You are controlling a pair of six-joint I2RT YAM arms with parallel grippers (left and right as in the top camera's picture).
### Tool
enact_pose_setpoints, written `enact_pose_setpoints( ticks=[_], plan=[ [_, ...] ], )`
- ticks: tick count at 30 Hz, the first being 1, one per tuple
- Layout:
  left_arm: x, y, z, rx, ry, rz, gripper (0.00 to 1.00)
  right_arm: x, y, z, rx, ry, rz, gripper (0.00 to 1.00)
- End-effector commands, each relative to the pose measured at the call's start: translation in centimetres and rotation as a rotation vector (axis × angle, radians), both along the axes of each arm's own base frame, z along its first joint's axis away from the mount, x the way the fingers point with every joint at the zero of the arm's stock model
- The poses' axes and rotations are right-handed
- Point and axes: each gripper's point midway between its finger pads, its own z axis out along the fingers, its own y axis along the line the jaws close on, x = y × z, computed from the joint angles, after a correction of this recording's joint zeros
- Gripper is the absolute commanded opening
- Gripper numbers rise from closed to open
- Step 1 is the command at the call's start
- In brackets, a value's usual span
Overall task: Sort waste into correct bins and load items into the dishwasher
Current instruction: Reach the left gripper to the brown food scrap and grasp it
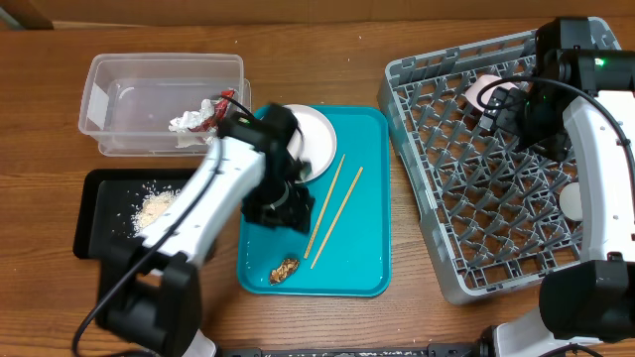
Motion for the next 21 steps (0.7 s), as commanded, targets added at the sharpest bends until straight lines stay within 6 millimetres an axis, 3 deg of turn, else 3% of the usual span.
enact_pose_setpoints(
  ticks=[1,6,10,14,19,21],
  plan=[
    [-2.8,-0.1,-2.5,0.048,0.104,-0.066,0.68,0.2,0.1,0.2,0.007,-0.01,0.003,0.93],
    [-5.4,1.5,-5.8,0.182,0.204,-0.127,0.66,0.2,0.1,0.2,0.007,-0.009,0.004,0.93],
    [-4.7,2.5,-7.1,0.257,0.179,-0.111,0.66,0.2,0.1,0.2,0.007,-0.009,0.004,0.94],
    [-3.5,2.0,-8.2,0.245,0.131,-0.099,0.63,0.2,0.1,0.2,0.007,-0.008,0.003,0.94],
    [-3.5,1.9,-8.9,0.247,0.132,-0.104,0.59,0.2,0.1,0.2,0.007,-0.009,0.004,0.94],
    [-3.8,2.0,-9.1,0.251,0.14,-0.105,0.52,0.2,0.1,0.2,0.007,-0.009,0.003,0.94]
  ],
)
